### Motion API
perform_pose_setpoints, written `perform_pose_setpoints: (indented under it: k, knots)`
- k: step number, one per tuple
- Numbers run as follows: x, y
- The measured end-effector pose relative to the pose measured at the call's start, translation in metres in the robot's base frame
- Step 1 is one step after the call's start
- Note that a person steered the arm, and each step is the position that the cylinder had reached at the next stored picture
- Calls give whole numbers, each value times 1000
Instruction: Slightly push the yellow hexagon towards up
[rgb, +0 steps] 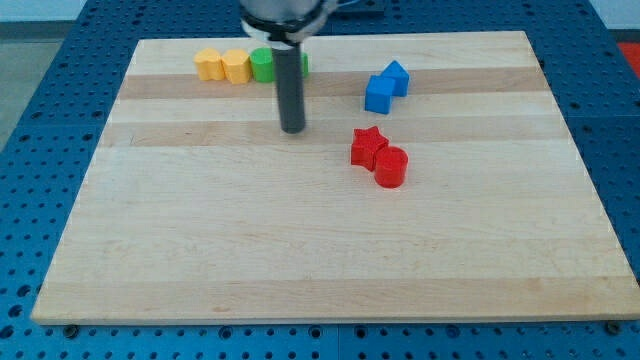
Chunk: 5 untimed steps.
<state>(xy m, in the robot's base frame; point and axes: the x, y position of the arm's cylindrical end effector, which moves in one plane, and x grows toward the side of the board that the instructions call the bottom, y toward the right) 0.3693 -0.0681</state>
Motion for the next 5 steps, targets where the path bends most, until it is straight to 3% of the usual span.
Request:
perform_pose_setpoints:
  k: [2,5]
  knots:
    - [-53,-35]
    - [-80,-59]
